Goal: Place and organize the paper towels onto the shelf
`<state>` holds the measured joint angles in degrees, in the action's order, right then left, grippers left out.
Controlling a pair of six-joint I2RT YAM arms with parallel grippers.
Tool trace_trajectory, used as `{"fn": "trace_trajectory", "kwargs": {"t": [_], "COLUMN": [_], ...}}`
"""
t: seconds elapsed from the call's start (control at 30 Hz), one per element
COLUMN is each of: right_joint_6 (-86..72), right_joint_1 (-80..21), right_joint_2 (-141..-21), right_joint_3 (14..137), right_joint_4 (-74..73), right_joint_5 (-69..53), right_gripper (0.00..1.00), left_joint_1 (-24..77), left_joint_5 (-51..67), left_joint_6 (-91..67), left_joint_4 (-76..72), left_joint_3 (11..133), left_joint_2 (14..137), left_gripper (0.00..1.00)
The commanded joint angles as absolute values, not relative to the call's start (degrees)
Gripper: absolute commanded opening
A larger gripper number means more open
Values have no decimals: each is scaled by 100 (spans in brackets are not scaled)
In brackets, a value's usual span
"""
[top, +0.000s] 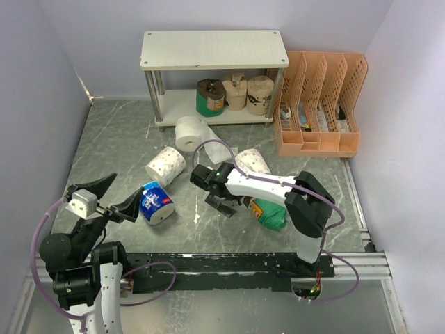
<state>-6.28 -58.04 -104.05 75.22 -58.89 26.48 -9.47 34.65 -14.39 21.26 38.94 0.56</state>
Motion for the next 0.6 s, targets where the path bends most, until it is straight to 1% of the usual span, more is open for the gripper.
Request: {"fn": "trace_trajectory", "kwargs": {"t": [0.0,0.17,0.2,0.27,0.3,0.5,0.57], "right_joint_6": [-501,-634,-698,-846,-944,-1286,-1378], "right_joint_1": [-5700,-5696,-5695,-5698,-5696,-5680,-5661], "right_joint_2": [-10623,-10704,-10719,-10755,-10796,-11092,-11177], "right_joint_3": [7348,7302,7313,7384,7443,7538,7549], "right_joint_4": [-5686,-5838,-5896,-5994,-6069,-6267,-6305], "right_joint_5": [2704,2982,3056,3198,3262,3607,3653], "right_gripper": [99,98,96,90,87,55,48], "left_joint_1": [-939,-958,-960,-969,-976,-988,-986], "left_joint_5": [3448,3462,3465,3484,3493,3490,3494], "left_joint_6": [-1415,-1424,-1424,-1424,-1426,-1424,-1416], "left_joint_4": [2118,2101,2094,2084,2083,2087,2093], "left_joint_3": [3985,3973,3973,3959,3956,3959,3963], "left_joint_2": [-26,-22,-26,-26,-26,-26,-26], "left_gripper": [99,99,99,99,99,99,99]}}
